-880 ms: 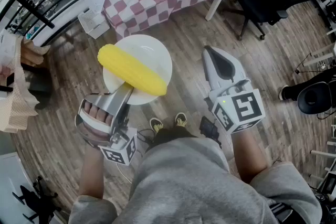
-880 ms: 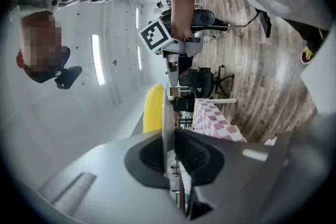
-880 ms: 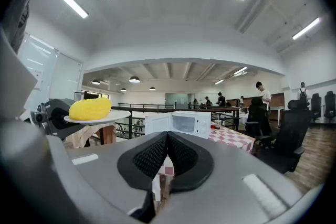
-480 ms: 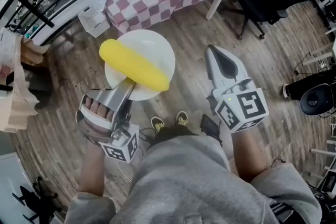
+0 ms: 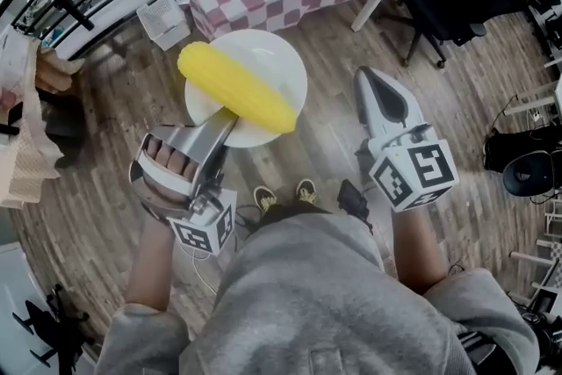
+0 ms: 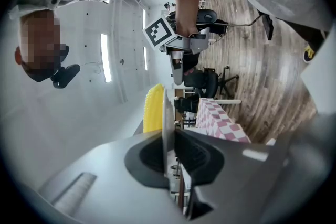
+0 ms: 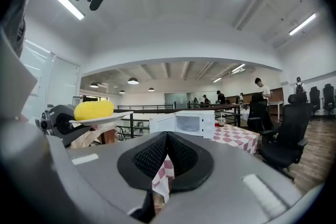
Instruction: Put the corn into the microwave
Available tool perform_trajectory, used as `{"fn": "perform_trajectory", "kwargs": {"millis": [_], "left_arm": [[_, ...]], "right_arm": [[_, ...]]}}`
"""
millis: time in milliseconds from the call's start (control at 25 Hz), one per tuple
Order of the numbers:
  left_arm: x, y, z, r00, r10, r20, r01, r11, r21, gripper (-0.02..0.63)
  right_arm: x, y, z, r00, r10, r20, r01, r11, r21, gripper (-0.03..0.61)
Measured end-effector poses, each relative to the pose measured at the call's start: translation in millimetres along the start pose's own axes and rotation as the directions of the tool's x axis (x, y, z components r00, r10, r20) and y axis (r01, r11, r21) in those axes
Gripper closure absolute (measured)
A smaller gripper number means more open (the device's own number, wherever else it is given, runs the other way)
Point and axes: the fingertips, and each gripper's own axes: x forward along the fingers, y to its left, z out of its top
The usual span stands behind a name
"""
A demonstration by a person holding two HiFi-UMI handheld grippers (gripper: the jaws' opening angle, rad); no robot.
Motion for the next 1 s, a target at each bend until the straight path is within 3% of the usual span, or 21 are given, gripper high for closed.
{"fn": "perform_trajectory", "kwargs": {"millis": [440,1000], "left_arm": [[-5.1,-7.7,-23.1,1.000,-0.004,-0.003,0.004,1.000,-0.022,0.586],[83.9,-29.1,-40.6,1.000,-0.017,0.025,0.017,1.000,0.004,0.586]], "right_arm": [[19.3,19.1,-2.9,1.000,-0.001,-0.022,0.000,0.999,-0.040,0.580],[94.3,-45.9,-4.5,1.000,-0.009,0.007,0.010,1.000,-0.007,0.580]]}}
